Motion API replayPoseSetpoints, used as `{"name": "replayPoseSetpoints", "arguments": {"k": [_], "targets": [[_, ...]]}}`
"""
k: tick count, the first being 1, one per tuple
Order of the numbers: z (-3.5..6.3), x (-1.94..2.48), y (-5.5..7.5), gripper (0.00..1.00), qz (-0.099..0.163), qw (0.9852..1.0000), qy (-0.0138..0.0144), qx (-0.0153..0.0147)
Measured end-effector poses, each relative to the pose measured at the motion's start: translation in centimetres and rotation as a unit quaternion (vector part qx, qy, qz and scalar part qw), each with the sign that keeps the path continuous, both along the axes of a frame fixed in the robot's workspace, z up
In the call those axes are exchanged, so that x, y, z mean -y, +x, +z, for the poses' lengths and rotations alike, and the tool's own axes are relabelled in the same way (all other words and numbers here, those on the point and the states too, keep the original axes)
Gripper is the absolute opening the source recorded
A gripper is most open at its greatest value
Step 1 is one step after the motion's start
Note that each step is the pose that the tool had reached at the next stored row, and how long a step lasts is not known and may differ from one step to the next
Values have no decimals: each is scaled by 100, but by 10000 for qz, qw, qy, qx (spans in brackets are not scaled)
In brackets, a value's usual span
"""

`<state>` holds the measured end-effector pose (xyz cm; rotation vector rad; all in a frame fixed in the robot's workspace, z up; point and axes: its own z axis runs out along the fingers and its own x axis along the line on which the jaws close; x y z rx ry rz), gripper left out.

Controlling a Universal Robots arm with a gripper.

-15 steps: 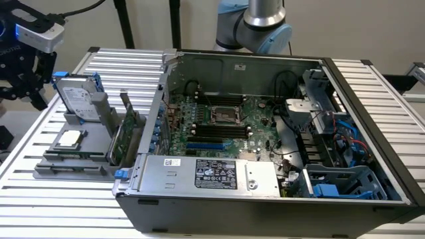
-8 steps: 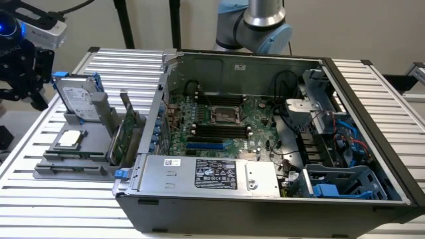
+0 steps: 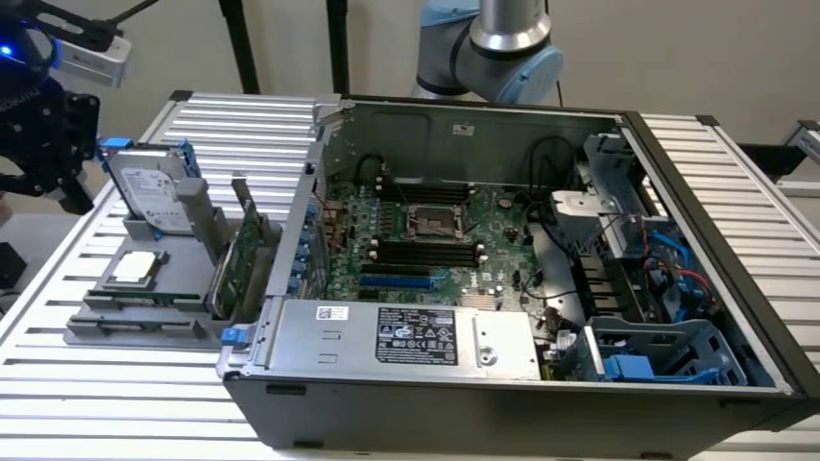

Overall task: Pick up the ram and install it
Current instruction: 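Pick up the ram and move it above insertion slot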

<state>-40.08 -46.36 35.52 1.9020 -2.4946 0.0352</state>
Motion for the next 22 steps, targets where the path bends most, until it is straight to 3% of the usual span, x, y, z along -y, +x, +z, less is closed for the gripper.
{"name": "replayPoseSetpoints", "arguments": {"k": [8, 14, 17, 18, 22], "targets": [[-24, 0, 0, 0, 645, 9979, -7, -41], [-51, 12, 0, 0, 937, 9956, -5, -81], [-64, 32, 0, 0, 1008, 9949, -5, -85], [-68, 41, 1, 100, 1015, 9948, -6, -85], [-99, 75, 2, 100, 1038, 9946, -5, -87]]}}
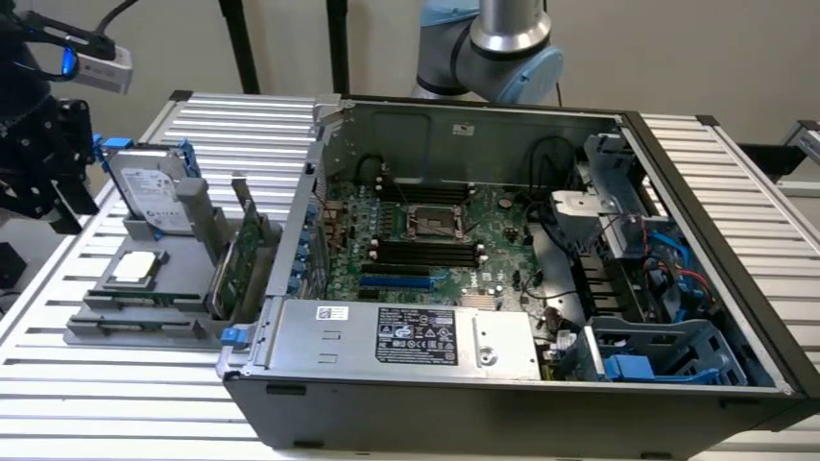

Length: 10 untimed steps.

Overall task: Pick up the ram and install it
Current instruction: 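Pick up the ram and move it above insertion slot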

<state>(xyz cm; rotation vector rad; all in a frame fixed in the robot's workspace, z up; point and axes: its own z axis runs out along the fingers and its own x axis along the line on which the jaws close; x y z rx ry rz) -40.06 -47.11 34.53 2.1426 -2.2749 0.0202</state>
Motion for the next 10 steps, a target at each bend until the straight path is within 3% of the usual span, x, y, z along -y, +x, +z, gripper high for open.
{"name": "replayPoseSetpoints", "arguments": {"k": [10], "targets": [[-175, 51, 10, 100, 4, 10000, -1, -7]]}}
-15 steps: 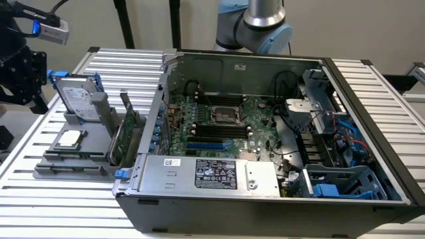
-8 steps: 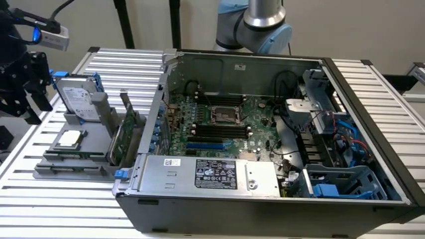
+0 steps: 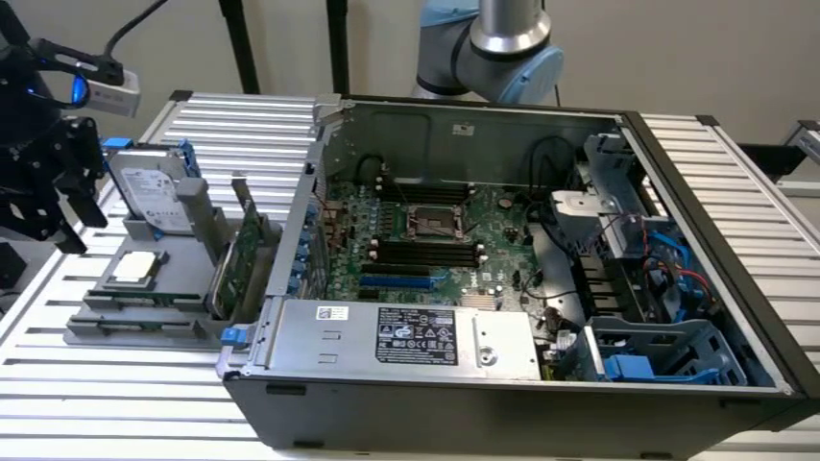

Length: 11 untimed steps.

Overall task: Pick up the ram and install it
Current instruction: 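Pick up the ram and move it above insertion slot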

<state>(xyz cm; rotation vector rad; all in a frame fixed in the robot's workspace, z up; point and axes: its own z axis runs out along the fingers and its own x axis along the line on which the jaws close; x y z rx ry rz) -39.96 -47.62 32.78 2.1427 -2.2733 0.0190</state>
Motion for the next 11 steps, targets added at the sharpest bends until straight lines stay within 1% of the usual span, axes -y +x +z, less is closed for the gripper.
{"name": "replayPoseSetpoints", "arguments": {"k": [11], "targets": [[-202, 46, 15, 100, 1, 10000, 0, 0]]}}
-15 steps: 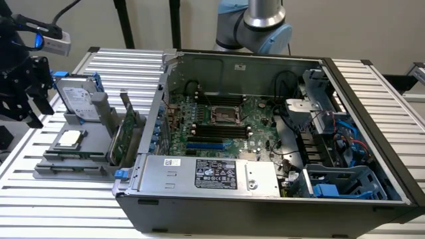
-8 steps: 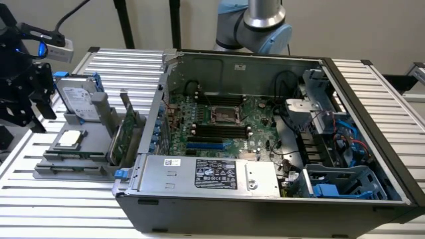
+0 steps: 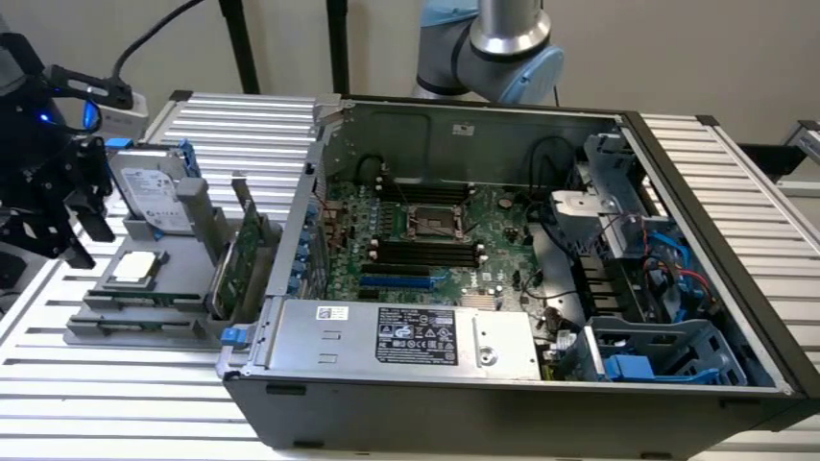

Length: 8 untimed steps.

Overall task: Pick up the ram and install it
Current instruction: 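Pick up the ram and move it above insertion slot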

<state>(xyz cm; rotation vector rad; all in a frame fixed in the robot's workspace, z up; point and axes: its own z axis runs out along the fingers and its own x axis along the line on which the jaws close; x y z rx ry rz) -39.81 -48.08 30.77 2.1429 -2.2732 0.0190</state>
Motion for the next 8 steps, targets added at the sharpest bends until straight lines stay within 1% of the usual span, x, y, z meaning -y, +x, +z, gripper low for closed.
{"name": "replayPoseSetpoints", "arguments": {"k": [8], "targets": [[-146, 32, 33, 100, 0, 10000, 0, 0]]}}
